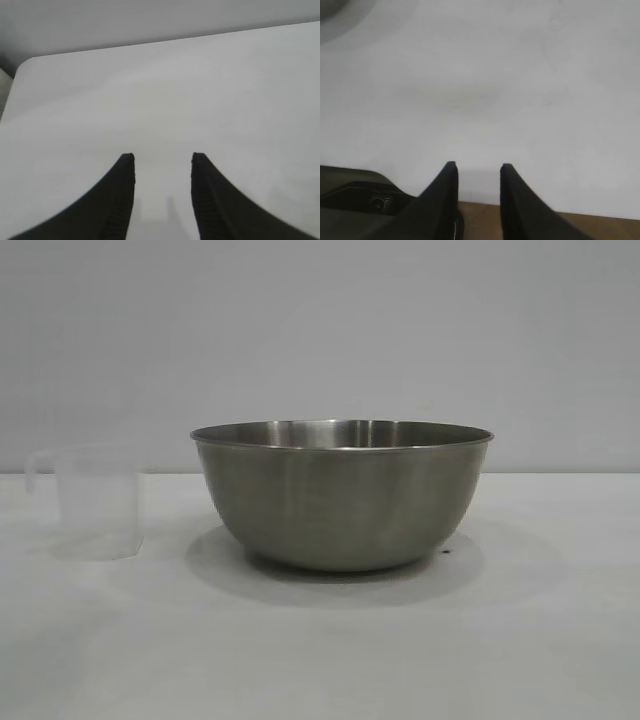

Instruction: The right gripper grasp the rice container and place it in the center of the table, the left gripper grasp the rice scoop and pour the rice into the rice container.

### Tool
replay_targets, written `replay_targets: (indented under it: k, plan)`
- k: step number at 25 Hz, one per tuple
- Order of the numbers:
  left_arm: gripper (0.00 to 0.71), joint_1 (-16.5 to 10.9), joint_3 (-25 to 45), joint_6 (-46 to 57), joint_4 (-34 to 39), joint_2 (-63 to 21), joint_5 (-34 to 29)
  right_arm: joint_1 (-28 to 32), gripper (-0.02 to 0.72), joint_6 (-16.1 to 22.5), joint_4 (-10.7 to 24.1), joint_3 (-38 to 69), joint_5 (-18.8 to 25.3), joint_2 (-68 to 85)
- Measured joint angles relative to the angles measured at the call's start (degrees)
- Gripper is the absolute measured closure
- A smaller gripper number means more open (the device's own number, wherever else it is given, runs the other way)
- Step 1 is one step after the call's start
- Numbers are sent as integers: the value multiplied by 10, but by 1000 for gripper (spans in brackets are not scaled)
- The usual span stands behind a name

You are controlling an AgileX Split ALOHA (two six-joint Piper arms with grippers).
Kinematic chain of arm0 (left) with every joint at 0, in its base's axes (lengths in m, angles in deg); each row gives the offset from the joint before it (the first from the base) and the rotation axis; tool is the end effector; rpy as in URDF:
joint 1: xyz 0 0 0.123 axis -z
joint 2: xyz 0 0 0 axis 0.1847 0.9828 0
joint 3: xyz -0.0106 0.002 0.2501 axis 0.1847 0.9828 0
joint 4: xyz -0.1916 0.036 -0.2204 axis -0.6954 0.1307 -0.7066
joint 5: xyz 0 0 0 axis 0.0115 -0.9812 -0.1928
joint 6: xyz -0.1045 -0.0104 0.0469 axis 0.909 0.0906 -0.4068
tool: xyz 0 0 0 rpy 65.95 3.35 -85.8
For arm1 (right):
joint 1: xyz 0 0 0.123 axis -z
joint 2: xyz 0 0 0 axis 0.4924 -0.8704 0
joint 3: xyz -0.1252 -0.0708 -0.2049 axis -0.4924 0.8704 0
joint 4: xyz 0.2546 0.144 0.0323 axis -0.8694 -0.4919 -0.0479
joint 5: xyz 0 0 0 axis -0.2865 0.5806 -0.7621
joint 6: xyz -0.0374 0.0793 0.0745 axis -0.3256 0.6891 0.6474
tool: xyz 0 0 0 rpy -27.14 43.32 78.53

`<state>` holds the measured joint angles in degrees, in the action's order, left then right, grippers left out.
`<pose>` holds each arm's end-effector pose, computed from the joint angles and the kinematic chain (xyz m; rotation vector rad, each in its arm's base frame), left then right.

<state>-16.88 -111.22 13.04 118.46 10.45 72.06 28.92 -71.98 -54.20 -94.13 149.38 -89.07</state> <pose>0.3804 0.0387 0.1553 0.0506 2.1762 0.1154 0.1445 0.0095 0.2257 -0.1843 2.5471 0.0502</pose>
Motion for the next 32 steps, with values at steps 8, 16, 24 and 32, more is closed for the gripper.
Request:
replay_targets:
  k: [8, 16, 24, 32]
  plan:
    - [484, 0, 0, 22, 0, 0, -2, 0, 496, 0, 0, 0, -1, 0]
    - [484, 0, 0, 34, -27, 0, 4, 0, 496, 0, 0, 0, -1, 0]
    - [484, 0, 0, -360, -408, 0, 4, 0, 496, 0, 0, 0, -1, 0]
    - [484, 0, 0, -718, -749, 0, -3, 0, 496, 0, 0, 0, -1, 0]
